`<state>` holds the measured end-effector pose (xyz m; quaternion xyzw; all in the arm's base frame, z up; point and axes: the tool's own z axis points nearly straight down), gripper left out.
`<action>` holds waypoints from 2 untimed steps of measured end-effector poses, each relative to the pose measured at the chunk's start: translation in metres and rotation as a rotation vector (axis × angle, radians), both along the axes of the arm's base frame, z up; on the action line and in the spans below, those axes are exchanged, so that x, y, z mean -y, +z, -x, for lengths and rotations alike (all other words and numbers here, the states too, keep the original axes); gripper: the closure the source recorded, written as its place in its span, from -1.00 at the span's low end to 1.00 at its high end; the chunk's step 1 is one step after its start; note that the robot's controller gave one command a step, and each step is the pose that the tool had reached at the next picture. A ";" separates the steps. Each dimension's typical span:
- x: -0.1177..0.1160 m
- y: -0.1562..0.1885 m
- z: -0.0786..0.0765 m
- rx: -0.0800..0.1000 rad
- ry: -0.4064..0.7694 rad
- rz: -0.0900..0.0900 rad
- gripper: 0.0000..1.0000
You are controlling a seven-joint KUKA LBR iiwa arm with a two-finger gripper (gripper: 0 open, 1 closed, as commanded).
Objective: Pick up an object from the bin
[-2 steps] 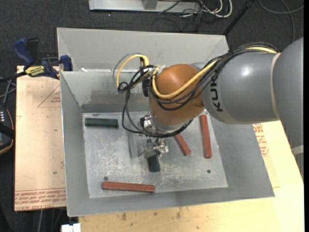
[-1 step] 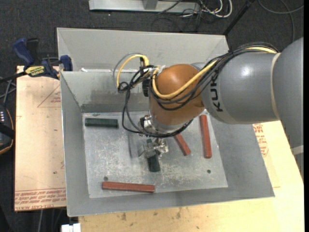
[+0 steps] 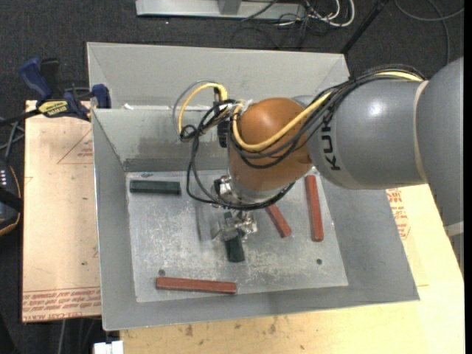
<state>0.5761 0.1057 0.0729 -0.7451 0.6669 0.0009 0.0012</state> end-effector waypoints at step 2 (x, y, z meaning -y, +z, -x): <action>0.000 0.000 0.000 0.000 0.000 0.000 1.00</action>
Offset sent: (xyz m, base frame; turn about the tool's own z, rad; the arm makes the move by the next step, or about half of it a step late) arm 0.0000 0.0000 0.0000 0.0000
